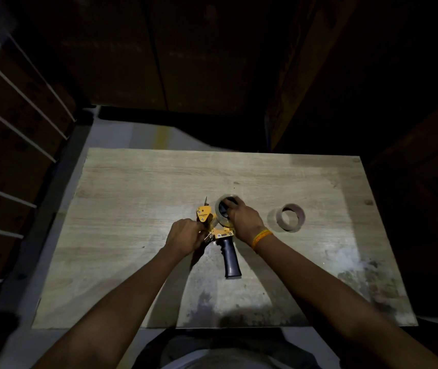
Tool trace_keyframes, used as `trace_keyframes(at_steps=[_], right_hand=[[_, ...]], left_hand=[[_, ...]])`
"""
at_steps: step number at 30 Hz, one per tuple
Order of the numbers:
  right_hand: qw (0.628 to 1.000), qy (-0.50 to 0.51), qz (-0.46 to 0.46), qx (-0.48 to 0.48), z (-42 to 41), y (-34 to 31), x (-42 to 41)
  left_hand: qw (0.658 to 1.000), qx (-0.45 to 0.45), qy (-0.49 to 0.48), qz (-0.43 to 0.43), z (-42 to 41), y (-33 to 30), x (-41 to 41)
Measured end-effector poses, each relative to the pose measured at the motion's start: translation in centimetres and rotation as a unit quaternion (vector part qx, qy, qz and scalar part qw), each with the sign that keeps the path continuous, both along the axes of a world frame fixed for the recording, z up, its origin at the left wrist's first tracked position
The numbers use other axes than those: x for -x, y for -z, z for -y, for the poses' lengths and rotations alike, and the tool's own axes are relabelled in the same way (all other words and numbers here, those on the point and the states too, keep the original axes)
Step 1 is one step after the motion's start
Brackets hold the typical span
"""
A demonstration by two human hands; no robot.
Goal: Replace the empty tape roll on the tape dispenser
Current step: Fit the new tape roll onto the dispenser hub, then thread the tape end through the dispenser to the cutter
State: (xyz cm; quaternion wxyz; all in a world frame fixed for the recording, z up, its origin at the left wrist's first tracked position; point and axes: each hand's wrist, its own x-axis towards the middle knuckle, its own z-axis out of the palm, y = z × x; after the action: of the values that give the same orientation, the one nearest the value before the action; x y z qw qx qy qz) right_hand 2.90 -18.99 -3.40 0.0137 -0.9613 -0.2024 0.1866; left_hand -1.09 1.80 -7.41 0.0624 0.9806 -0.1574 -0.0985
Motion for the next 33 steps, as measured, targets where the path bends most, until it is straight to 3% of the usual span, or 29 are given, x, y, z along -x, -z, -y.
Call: trace_keyframes(at_steps=[4,9,12,16,23,33], right_hand=[[0.999,-0.009,0.0,-0.041,1.1,-0.4,0.5],[0.972,0.196,0.025,-0.125,1.5,0.4,5.0],[0.944,0.282,-0.112,-0.13,1.4,1.9,8.2],[0.941,0.258,-0.184,-0.12,0.4,3.1,10.5],[0.926,0.29,-0.196,-0.141,0.6,2.1,10.0],[0.938,0.271,-0.202,-0.074,0.8,1.3,8.2]], left_hand=[[0.997,0.04,-0.051,0.031,-0.4,0.3,0.9],[0.995,0.056,-0.085,0.021,-0.1,0.4,1.5],[0.993,0.065,-0.092,0.026,0.2,0.5,1.6],[0.993,0.062,-0.097,0.023,-0.1,0.5,1.4],[0.986,0.072,-0.15,-0.014,-0.5,0.6,1.8],[0.978,0.07,-0.198,0.003,-1.3,-0.1,1.0]])
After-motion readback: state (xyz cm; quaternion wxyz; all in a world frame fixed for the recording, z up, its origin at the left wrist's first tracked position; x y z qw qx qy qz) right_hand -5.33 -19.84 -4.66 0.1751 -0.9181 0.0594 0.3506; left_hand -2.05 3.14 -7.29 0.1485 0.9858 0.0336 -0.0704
